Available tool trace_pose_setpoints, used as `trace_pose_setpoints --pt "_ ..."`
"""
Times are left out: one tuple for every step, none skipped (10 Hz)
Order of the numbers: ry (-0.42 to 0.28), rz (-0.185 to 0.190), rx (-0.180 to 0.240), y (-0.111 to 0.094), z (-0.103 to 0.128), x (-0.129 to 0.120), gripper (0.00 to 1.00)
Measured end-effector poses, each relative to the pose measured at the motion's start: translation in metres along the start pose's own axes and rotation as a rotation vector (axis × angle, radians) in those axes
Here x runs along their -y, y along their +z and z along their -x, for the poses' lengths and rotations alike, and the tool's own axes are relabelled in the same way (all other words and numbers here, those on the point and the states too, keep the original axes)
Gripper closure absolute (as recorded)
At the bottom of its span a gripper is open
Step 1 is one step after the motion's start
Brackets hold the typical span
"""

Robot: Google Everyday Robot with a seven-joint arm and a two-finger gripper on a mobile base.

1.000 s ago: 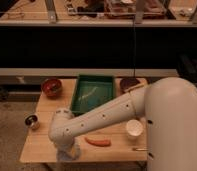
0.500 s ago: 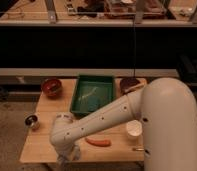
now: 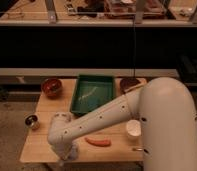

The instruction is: Place towel in metal cup

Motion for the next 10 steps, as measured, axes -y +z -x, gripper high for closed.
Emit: trace_pose_setpoints --pt "0.003 -0.021 0.014 -0.009 -0.002 0.005 1.00" --pt "0.010 -0.059 0.035 -0.028 -0.005 0.015 1.00" --pt "0.015 -0.084 0.048 -0.043 -0.007 0.022 1.00" --pt "0.026 -0.128 0.067 -0.071 -0.012 0.035 1.00" --pt "0.036 -0.170 0.079 -0.096 -0.017 0.051 1.00" --pt "0.043 -0.216 0.090 -0.123 -0.020 0.074 1.00" --pt "0.048 -0.256 0.097 -0.142 -0.020 0.098 1.00" --pt "0.046 -0.282 0.109 -0.153 -0.017 0.119 1.00" --pt "0.042 -0.307 0.120 -0.163 -0.013 0.138 1.00" --pt "0.043 -0.312 0.123 -0.165 -0.013 0.143 1.00"
